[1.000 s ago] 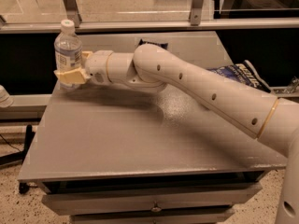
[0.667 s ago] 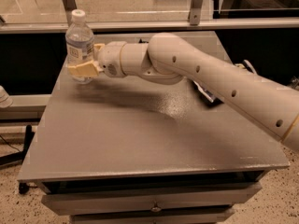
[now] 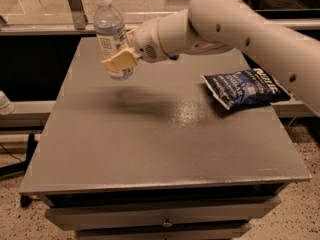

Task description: Knock blue plastic bottle over

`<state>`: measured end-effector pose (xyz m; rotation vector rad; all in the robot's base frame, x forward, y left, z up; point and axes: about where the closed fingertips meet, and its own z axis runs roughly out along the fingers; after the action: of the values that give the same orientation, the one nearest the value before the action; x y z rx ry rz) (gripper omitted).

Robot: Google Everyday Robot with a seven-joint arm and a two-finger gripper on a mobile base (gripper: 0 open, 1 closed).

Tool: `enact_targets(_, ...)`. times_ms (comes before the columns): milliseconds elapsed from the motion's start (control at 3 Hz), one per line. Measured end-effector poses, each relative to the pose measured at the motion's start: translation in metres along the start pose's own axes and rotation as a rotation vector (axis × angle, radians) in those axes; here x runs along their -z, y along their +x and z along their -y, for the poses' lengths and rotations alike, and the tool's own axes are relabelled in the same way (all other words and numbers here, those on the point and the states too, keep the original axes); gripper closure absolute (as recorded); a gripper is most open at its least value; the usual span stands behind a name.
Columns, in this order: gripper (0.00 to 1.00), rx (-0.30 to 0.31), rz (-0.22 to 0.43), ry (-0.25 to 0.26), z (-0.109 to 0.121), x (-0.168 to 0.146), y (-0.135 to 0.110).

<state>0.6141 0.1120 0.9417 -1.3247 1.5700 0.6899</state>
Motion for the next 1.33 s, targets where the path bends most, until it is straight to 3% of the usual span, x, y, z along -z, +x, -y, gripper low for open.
enact_targets(667, 1.0, 0.007, -0.443, -0.072, -0.017, 0.04, 0.049)
enact_targets(1000, 1.0, 0.027, -0.677, -0.14, -0.037, 0.055, 0.079)
enact_targets(1333, 1.0, 0.06, -0.865, -0.218, -0.056, 0.067, 0.1)
